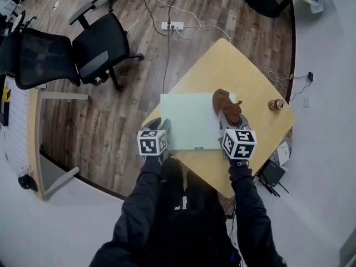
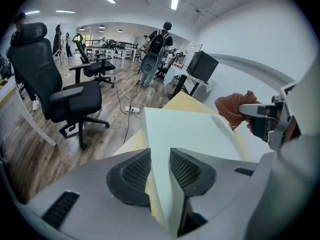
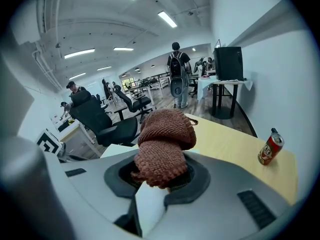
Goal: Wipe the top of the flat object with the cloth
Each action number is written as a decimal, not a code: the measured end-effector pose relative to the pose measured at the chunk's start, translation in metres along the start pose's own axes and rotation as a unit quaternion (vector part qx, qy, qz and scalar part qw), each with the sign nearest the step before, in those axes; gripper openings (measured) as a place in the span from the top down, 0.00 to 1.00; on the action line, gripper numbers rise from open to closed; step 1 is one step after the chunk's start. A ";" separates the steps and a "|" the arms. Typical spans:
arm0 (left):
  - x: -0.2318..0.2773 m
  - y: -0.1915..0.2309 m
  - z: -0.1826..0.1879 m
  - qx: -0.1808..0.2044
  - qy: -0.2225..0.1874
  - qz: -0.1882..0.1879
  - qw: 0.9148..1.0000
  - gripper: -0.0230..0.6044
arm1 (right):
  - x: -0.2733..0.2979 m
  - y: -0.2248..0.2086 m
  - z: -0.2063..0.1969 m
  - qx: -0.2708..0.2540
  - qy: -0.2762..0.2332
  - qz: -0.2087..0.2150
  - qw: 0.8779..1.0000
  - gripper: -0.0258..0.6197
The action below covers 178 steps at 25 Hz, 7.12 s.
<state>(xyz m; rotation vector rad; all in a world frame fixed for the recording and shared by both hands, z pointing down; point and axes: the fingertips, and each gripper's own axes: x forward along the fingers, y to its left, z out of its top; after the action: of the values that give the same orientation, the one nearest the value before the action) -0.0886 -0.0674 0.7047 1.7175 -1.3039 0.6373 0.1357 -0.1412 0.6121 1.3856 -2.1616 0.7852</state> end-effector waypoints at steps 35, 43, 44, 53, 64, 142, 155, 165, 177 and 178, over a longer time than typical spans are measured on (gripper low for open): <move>0.000 0.002 -0.002 -0.006 -0.006 0.008 1.000 0.74 | -0.057 0.041 -0.157 0.004 0.118 0.014 0.993 0.78; 0.000 0.001 -0.002 -0.007 -0.008 0.003 1.000 0.74 | -0.085 0.051 -0.162 0.021 0.126 0.021 0.992 0.78; 0.000 0.001 -0.001 -0.006 -0.008 0.002 1.000 0.74 | -0.086 0.053 -0.151 0.019 0.114 0.024 0.993 0.78; 0.000 0.001 -0.001 -0.012 -0.007 -0.005 1.000 0.74 | -0.031 0.058 -0.046 -0.012 0.035 0.044 0.998 0.78; 0.000 0.003 0.002 -0.013 -0.006 -0.012 1.000 0.74 | 0.053 0.051 -0.028 -0.030 0.069 0.026 0.997 0.78; 0.001 0.009 0.000 -0.019 -0.006 -0.033 0.999 0.74 | 0.025 0.122 -0.117 -0.016 0.150 0.063 0.986 0.78; 0.000 0.008 -0.001 -0.018 -0.008 -0.032 0.999 0.74 | -0.029 0.140 -0.168 0.000 0.169 0.071 0.983 0.78; 0.000 0.006 0.000 -0.020 -0.010 -0.046 0.999 0.74 | -0.049 0.149 -0.115 -0.012 0.116 0.100 0.988 0.78; 0.001 0.007 -0.001 -0.020 0.000 -0.082 0.996 0.76 | 0.061 0.141 -0.031 -0.024 0.071 0.064 0.995 0.78; 0.001 0.007 -0.001 -0.019 0.002 -0.085 0.996 0.76 | 0.068 0.141 -0.031 -0.024 0.076 0.061 0.995 0.78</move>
<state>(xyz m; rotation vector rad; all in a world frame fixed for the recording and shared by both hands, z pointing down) -0.0949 -0.0681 0.7084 1.7723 -1.1456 0.5134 -0.0178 -0.1186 0.6475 1.1402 -2.1478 0.8488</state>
